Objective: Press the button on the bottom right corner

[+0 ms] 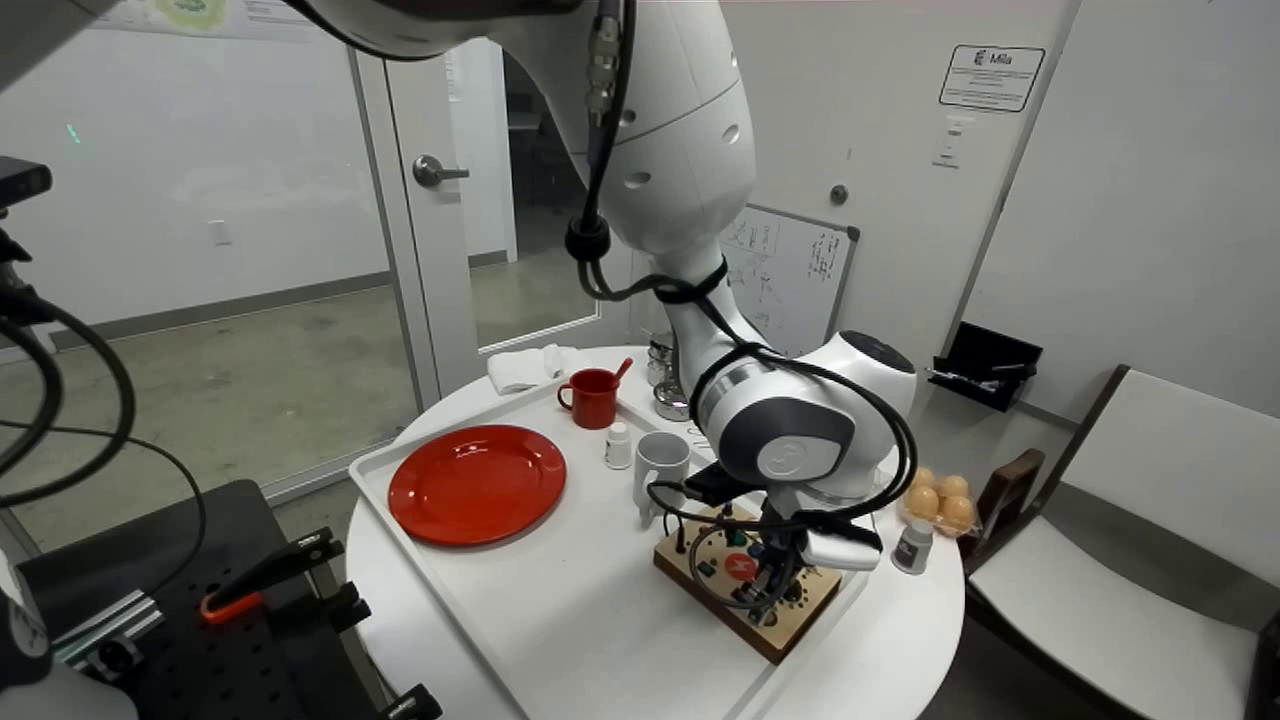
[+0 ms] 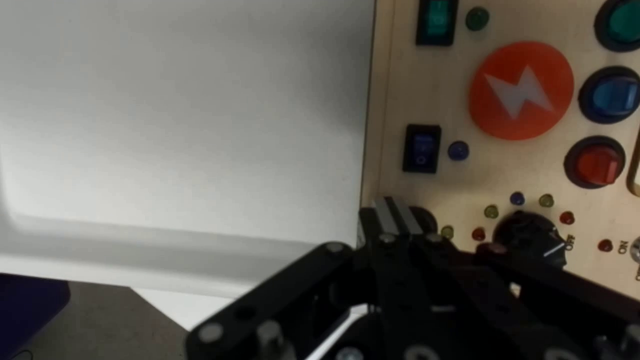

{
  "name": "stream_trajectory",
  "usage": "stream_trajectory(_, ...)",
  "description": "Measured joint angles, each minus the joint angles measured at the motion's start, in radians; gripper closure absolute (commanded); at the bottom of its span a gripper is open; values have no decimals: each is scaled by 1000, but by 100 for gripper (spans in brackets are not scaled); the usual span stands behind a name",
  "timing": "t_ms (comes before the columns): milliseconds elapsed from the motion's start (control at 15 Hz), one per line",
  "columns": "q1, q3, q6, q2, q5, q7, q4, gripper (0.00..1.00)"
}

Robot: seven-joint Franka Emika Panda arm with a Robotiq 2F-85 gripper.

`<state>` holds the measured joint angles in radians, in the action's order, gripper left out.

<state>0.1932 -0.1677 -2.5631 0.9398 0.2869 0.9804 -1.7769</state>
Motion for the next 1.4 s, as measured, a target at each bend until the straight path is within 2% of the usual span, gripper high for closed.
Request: stream_trajectory(1400,4,-1,-3,0,0,0,29,96)
